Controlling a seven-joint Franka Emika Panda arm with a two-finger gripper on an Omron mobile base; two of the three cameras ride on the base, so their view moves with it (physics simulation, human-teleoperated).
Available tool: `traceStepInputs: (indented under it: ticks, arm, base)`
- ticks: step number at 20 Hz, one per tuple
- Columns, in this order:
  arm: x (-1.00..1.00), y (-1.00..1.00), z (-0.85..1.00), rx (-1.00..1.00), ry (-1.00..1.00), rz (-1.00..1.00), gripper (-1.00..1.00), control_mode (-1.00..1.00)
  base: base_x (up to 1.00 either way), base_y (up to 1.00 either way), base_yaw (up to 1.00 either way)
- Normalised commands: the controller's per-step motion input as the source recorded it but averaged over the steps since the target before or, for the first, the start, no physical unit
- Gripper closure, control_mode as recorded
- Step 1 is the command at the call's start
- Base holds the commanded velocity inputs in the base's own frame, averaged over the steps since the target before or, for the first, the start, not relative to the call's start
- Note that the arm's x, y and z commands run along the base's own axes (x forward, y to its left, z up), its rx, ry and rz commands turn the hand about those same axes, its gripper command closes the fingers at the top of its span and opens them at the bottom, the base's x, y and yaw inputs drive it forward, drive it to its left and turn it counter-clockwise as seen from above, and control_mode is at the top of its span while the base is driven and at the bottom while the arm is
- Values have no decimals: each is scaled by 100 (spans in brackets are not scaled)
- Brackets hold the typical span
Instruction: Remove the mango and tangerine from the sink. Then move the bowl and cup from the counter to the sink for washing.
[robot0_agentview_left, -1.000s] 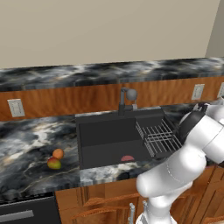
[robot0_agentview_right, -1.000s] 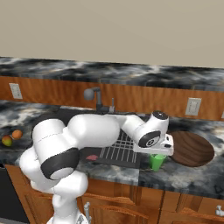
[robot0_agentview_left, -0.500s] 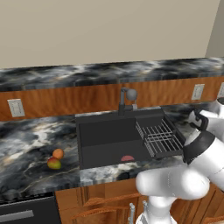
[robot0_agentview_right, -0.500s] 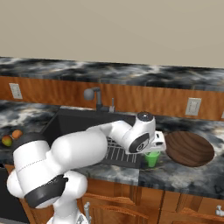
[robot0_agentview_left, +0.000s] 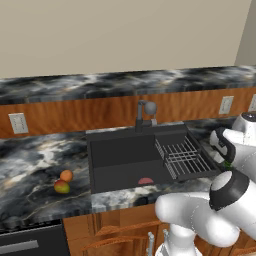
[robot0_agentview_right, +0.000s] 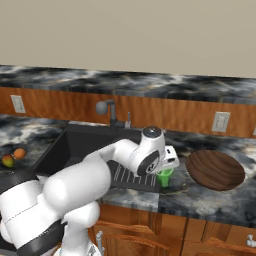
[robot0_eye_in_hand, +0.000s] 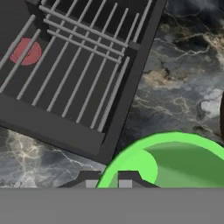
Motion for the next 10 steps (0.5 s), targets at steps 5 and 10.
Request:
traceStepInputs:
  ticks: [5, 10]
  arm:
    - [0, 28, 14, 0, 0, 16, 100, -100]
    - [0, 30, 13, 0, 3, 18, 100, -100]
  base:
    - [0, 0, 0]
    - [0, 0, 0]
